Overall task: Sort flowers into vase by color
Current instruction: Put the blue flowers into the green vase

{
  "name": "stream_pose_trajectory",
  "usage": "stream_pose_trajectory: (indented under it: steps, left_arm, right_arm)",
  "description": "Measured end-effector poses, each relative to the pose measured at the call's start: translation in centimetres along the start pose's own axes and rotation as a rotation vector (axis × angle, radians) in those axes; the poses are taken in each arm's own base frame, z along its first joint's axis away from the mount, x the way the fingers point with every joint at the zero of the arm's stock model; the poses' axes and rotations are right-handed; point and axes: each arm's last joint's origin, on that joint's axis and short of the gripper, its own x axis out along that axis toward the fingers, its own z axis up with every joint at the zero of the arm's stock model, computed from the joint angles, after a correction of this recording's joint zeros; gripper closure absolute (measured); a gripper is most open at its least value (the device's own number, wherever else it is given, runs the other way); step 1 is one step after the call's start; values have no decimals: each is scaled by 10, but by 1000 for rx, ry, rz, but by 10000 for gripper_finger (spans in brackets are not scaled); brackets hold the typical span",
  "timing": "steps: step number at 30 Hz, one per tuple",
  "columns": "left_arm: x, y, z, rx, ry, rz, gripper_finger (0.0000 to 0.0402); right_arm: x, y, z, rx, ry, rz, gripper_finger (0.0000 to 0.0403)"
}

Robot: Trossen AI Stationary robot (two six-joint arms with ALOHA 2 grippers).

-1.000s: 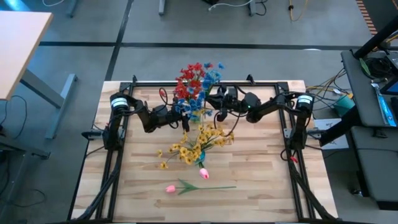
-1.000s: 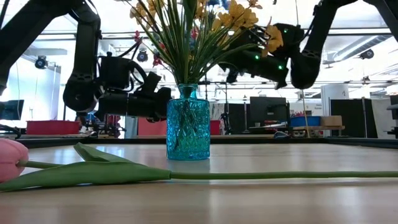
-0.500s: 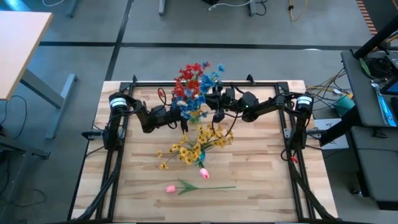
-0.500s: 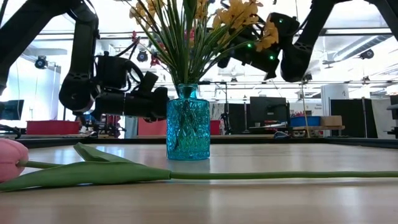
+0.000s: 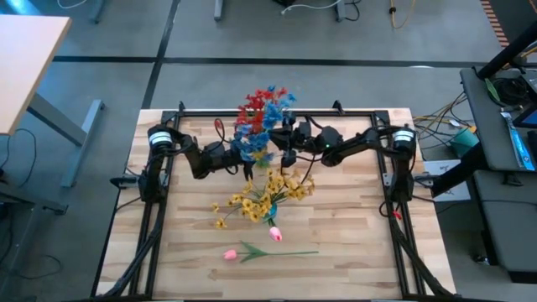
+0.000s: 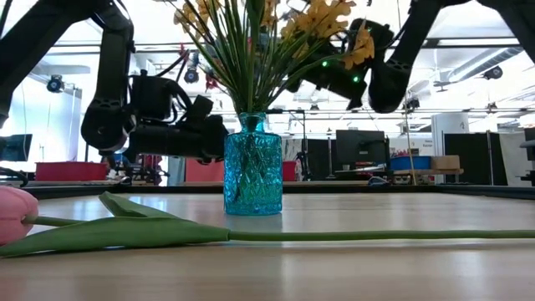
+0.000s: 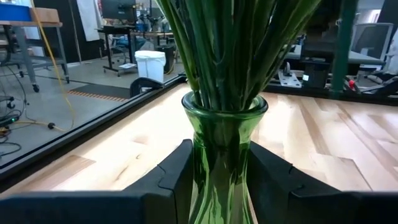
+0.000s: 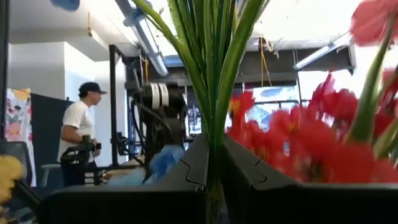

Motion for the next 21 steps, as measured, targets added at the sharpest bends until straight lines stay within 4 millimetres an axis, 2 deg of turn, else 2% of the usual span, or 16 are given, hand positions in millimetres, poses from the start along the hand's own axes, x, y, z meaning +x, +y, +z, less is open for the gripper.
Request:
stream_pose_trajectory:
  steps: [9,17,21]
  left_arm:
    - [1,0,0,-2,6,-9,297]
    - [1,0,-1,-1,13,-8,297]
    - [1,0,-1,-1,15,-8,297]
  right_arm:
    - [5,-3,-19,-38,28,-2,385]
    - [8,-2,-6,-101,-5,7,385]
    - [8,-2,-5,-138,13,8,385]
